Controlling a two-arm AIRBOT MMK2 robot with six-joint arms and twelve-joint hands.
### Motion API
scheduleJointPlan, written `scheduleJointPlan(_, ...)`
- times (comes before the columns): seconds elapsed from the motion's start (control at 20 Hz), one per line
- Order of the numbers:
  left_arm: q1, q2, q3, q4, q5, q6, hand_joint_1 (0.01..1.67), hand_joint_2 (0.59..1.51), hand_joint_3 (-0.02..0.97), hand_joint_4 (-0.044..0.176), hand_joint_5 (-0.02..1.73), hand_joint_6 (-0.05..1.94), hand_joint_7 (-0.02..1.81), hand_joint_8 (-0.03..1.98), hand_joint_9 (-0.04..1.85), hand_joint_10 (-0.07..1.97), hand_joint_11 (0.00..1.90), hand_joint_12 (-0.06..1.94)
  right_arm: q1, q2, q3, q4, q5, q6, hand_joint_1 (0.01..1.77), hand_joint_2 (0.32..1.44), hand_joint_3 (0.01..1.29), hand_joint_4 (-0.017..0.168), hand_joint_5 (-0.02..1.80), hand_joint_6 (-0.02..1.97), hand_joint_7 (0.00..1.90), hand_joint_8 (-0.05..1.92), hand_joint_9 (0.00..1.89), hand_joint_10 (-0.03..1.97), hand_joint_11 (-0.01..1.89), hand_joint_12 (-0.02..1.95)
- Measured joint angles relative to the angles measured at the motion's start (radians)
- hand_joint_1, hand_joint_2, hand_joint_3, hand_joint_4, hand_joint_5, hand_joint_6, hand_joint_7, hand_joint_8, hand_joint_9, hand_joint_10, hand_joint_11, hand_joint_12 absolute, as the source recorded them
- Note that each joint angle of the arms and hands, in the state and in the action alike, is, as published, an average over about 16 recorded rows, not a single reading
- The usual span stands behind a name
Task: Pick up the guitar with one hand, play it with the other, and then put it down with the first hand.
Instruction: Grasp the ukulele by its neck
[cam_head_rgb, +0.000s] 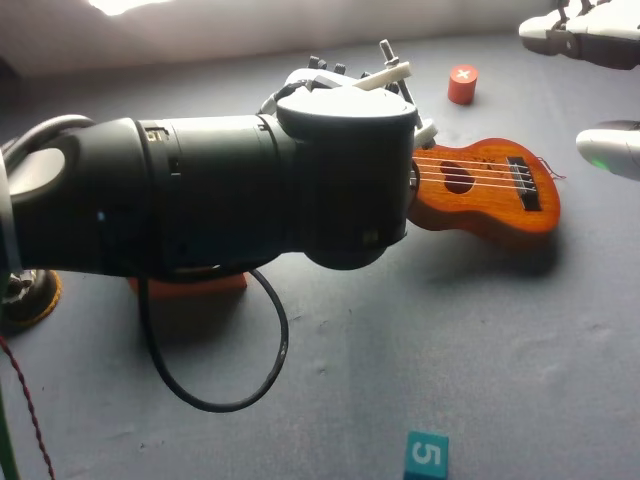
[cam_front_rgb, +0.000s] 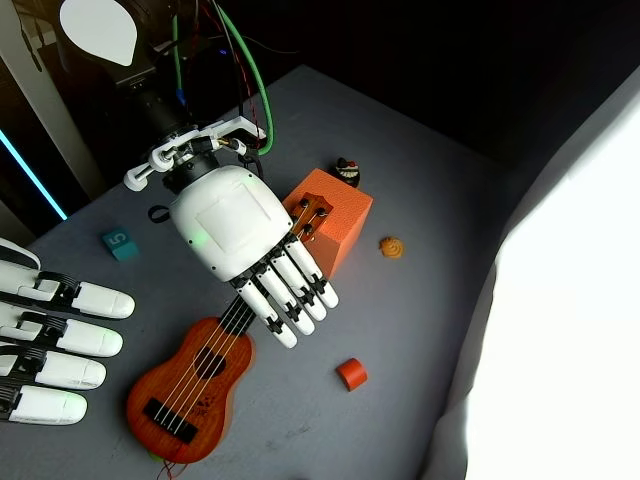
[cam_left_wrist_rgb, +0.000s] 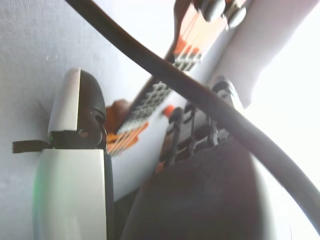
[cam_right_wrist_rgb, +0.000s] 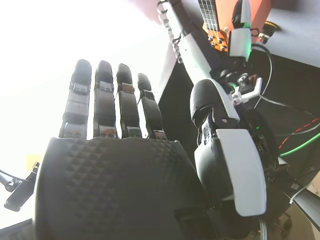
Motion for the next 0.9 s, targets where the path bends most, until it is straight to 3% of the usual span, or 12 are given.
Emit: scheduleJointPlan(0.9, 0.082, -0.035, 0.067, 0.058, -0.025, -0.053, 1.31, 1.035, 0.013, 0.002, 0.01, -0.01, 0.02, -0.01, 0.02, 0.02, 0.02, 0.01, 0.000, 0.000, 0.000, 0.000, -0.002, 0.000, 0.40, 1.38, 0.01, 0.007, 0.19, 0.04, 0.21, 0.01, 0.15, 0.11, 0.02, 0.30)
